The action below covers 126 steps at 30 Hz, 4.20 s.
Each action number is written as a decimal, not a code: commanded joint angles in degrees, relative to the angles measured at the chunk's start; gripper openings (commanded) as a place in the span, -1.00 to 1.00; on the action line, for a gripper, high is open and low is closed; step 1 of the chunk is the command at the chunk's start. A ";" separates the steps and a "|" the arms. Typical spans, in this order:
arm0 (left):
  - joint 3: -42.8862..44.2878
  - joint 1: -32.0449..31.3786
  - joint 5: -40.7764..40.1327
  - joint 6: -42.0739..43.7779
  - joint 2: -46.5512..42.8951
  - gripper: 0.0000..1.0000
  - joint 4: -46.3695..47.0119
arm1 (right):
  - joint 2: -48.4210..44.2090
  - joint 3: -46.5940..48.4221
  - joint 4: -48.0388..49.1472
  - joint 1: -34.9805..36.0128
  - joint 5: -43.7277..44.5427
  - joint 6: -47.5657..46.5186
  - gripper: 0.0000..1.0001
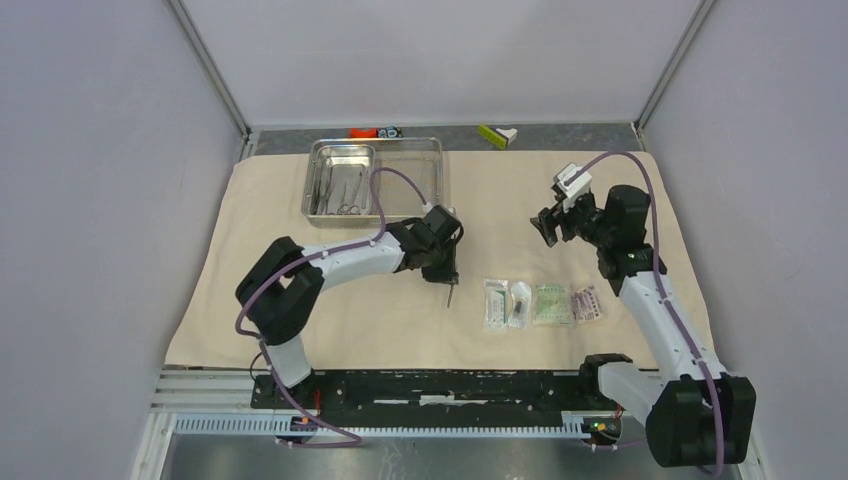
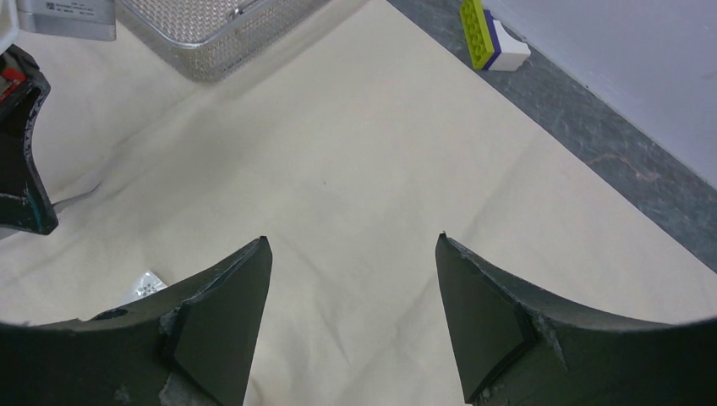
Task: Open and lay out the surgical kit
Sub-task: Place the medical item in the surgical kit.
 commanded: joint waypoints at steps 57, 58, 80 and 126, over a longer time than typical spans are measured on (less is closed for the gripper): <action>0.72 -4.35 -5.88 -16.56 4.45 -0.65 -3.42 | -5.36 -7.67 5.44 -5.18 -2.88 -0.80 0.65; 0.56 -4.35 -5.72 -16.61 4.30 -0.65 -3.30 | -5.31 -7.67 5.44 -5.18 -2.93 -0.80 0.65; -0.78 -4.44 -2.10 -18.01 4.05 -0.59 -2.71 | -4.87 -7.94 5.45 -5.88 -3.34 -0.80 0.65; -0.71 -2.67 -2.27 -14.47 3.00 -0.51 -3.33 | -5.18 -8.02 5.40 -6.59 -4.16 -0.45 0.66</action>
